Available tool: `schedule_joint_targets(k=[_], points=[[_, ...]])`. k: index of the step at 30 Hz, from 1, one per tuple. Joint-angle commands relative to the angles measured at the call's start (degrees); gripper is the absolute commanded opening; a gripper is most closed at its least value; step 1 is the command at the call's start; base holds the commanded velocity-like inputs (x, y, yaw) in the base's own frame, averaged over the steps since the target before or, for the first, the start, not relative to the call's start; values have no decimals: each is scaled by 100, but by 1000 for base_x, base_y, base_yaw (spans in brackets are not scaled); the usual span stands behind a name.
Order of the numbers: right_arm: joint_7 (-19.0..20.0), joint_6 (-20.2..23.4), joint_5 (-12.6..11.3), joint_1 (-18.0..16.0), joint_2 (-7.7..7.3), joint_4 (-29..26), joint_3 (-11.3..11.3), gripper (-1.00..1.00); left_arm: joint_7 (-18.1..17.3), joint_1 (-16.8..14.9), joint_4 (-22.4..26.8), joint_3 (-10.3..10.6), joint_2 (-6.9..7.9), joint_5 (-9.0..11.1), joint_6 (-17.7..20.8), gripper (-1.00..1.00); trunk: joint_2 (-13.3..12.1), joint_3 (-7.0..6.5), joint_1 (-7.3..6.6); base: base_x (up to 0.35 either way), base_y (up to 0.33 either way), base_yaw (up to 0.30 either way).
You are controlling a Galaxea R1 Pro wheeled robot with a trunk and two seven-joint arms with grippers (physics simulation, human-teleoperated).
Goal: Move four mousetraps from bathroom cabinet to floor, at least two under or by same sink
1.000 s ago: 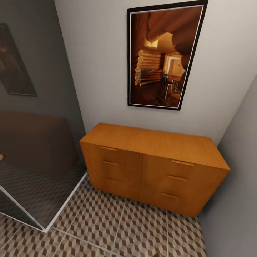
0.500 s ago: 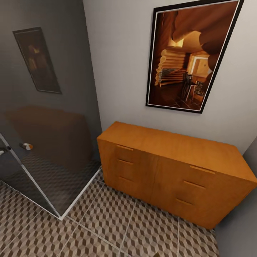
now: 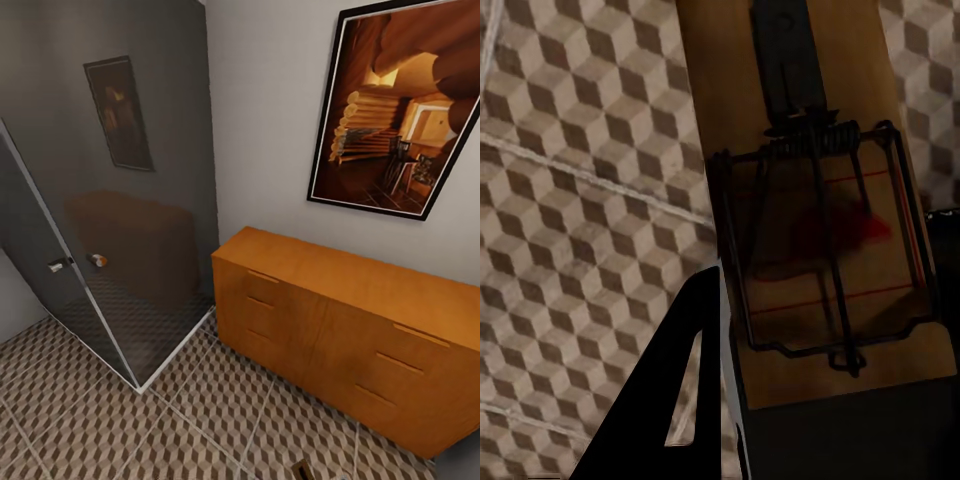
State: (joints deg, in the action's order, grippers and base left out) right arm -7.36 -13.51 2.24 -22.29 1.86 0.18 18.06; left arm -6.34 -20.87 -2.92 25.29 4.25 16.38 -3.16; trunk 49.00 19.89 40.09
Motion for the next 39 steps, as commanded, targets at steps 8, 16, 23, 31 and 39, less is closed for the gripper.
schedule_joint_targets(k=[8, 16, 23, 31, 39], points=[[-1130, -29, -68, -3, 7, 33, 40, -100, 349, -7, -24, 29, -19, 88, -36, -100, 5, 7, 1, 0, 0, 290], [-1156, -24, -67, -3, 7, 41, 40, -100, 440, -9, -24, 28, -21, 488, -44, -100, 5, 7, 1, 0, 0, 289], [-1146, -28, -66, -3, 7, 38, 40, -100, 441, -10, -24, 28, -19, 497, -44, -100, 5, 7, 1, 0, 0, 286], [-1136, -34, -59, -3, 7, 43, 40, -100, 441, -7, -24, 28, -16, 498, -44, -100, 5, 7, 1, 0, 0, 286], [-1128, -37, -65, -3, 7, 43, 40, -100, 441, -9, -24, 28, -14, 498, -44, -100, 5, 7, 1, 0, 0, 286]])
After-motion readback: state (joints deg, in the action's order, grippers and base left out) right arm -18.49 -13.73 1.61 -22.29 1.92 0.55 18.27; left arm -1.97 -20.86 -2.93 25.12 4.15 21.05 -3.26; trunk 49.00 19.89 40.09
